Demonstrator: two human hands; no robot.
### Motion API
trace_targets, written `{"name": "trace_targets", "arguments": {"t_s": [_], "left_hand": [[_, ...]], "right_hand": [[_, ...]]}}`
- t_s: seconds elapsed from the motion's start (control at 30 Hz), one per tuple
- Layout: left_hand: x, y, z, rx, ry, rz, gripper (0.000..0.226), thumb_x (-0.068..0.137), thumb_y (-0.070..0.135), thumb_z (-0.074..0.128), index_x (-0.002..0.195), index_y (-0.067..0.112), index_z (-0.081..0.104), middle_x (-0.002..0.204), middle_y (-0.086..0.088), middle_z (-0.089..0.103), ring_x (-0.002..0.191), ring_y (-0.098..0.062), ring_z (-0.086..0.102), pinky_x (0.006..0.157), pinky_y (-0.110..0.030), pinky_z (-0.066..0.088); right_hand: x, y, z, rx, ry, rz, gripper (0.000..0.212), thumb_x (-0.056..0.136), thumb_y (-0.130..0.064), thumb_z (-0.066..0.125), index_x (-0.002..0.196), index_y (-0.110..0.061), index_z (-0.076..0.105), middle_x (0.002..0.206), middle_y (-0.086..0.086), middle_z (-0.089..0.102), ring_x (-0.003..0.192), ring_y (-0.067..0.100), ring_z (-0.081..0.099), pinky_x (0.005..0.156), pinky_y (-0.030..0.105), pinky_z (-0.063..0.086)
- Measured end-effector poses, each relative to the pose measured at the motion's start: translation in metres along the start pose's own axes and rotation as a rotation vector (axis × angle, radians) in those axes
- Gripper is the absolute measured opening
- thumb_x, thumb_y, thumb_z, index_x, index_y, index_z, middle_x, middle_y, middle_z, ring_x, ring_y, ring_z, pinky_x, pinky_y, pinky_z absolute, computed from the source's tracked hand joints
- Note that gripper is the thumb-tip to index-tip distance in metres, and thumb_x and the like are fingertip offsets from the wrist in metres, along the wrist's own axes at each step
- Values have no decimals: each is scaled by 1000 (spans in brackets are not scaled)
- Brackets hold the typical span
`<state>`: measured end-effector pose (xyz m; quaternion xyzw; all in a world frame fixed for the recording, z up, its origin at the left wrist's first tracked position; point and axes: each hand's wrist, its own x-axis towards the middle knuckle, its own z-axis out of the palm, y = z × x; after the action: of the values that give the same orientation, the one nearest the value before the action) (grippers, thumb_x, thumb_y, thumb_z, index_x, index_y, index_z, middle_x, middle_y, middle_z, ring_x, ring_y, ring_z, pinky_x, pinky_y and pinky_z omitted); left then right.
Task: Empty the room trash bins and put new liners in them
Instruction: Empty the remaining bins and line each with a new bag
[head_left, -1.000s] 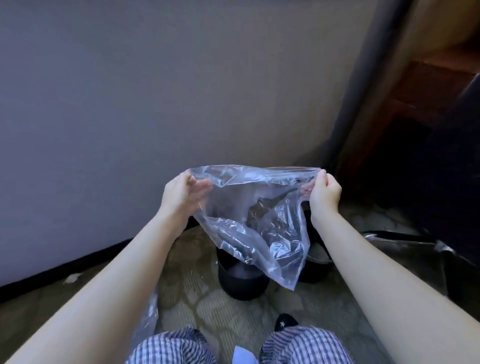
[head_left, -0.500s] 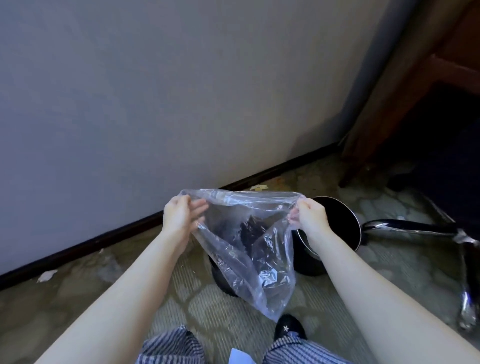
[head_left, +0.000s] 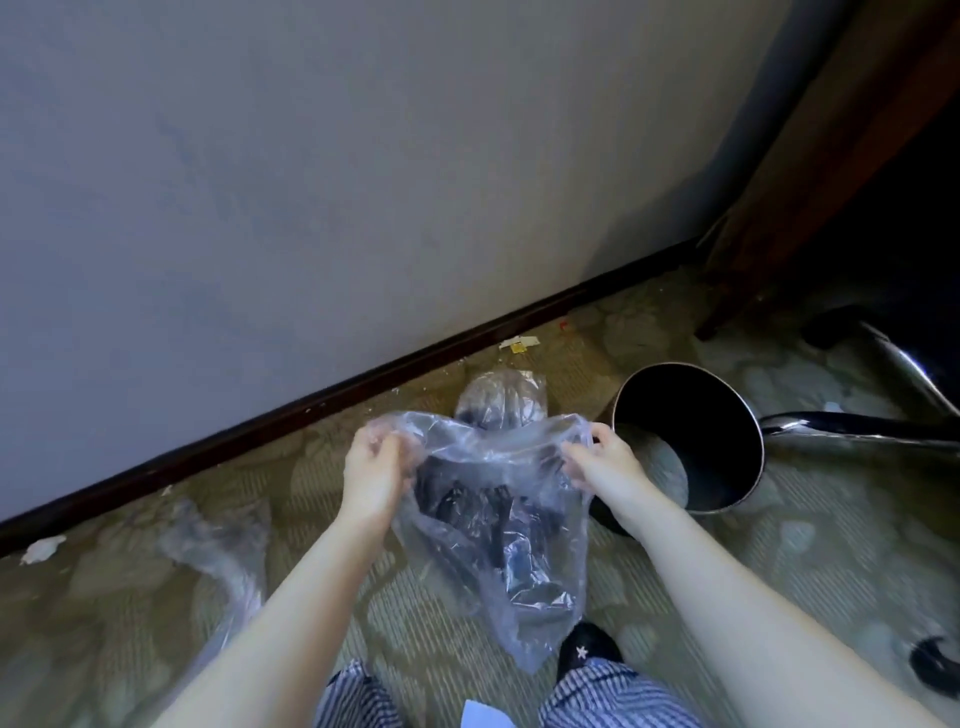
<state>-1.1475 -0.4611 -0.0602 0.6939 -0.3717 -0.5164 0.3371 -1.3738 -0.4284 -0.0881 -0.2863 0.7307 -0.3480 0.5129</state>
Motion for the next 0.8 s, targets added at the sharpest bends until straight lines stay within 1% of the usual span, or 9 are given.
{"name": "trace_targets", "arguments": {"t_s": [0.1, 0.17, 0.23, 0.33, 0.47, 0.53, 0.63, 0.7, 0.8], "left_hand": [[5, -6, 8, 90, 12, 55, 29, 98, 11, 36, 76, 18, 54, 76, -3, 58, 71, -20, 55, 64, -31, 44], [17, -13, 15, 134, 51, 91, 32, 98, 13, 35, 69, 14, 48, 72, -8, 56, 72, -24, 53, 68, -33, 43], [27, -22, 21, 174, 67, 98, 31, 99, 17, 34, 73, 13, 49, 82, -12, 60, 79, -27, 56, 74, -36, 44], [41, -36, 30, 203, 60, 112, 27, 101, 20, 32, 89, 9, 54, 92, -10, 60, 88, -27, 57, 80, -36, 44], [61, -50, 41, 225, 1, 103, 26, 102, 19, 30, 98, 9, 54, 88, -5, 57, 86, -24, 54, 76, -31, 40], [70, -65, 44, 226, -15, 101, 30, 102, 21, 29, 104, 8, 57, 94, -9, 62, 91, -28, 57, 82, -36, 45], [80, -83, 47, 285, 67, 129, 30, 101, 19, 31, 90, 6, 57, 77, -3, 59, 80, -26, 57, 73, -33, 42], [86, -85, 48, 281, 136, 151, 28, 100, 19, 35, 80, 11, 54, 71, -5, 61, 73, -27, 60, 70, -37, 48], [96, -78, 45, 301, 233, 148, 20, 97, 15, 41, 81, 11, 53, 75, -5, 61, 75, -25, 59, 68, -32, 44]], "right_hand": [[2, 15, 16, -60, -69, -23, 23, 94, -15, 55, 116, -23, 53, 92, -2, 61, 80, 10, 58, 69, 24, 48], [11, 21, 27, -137, -93, -47, 32, 95, -17, 52, 127, -20, 52, 111, 1, 63, 90, 11, 60, 74, 24, 49], [23, 24, 37, -206, -110, -54, 44, 97, -19, 49, 141, -21, 43, 131, 3, 56, 99, 10, 59, 73, 18, 47], [42, 27, 57, -320, -159, -90, 50, 101, -21, 42, 149, -22, 29, 151, 1, 34, 134, 19, 39, 103, 28, 35], [64, 43, 86, -400, -244, -7, 48, 103, -39, 29, 149, -26, 27, 156, 5, 25, 143, 24, 24, 114, 34, 21], [73, 58, 97, -430, -290, 82, 49, 102, -43, 26, 147, -24, 34, 155, 9, 26, 142, 27, 26, 113, 35, 22], [80, 80, 104, -538, -366, 156, 46, 102, -36, 32, 139, -14, 47, 146, 13, 41, 131, 28, 42, 105, 30, 33], [84, 84, 102, -569, -329, 144, 36, 101, -29, 39, 128, -10, 56, 128, 13, 57, 107, 24, 57, 85, 26, 42], [87, 73, 90, -520, -112, -58, 14, 96, -18, 47, 93, -11, 60, 84, 6, 62, 69, 19, 54, 64, 31, 44]]}}
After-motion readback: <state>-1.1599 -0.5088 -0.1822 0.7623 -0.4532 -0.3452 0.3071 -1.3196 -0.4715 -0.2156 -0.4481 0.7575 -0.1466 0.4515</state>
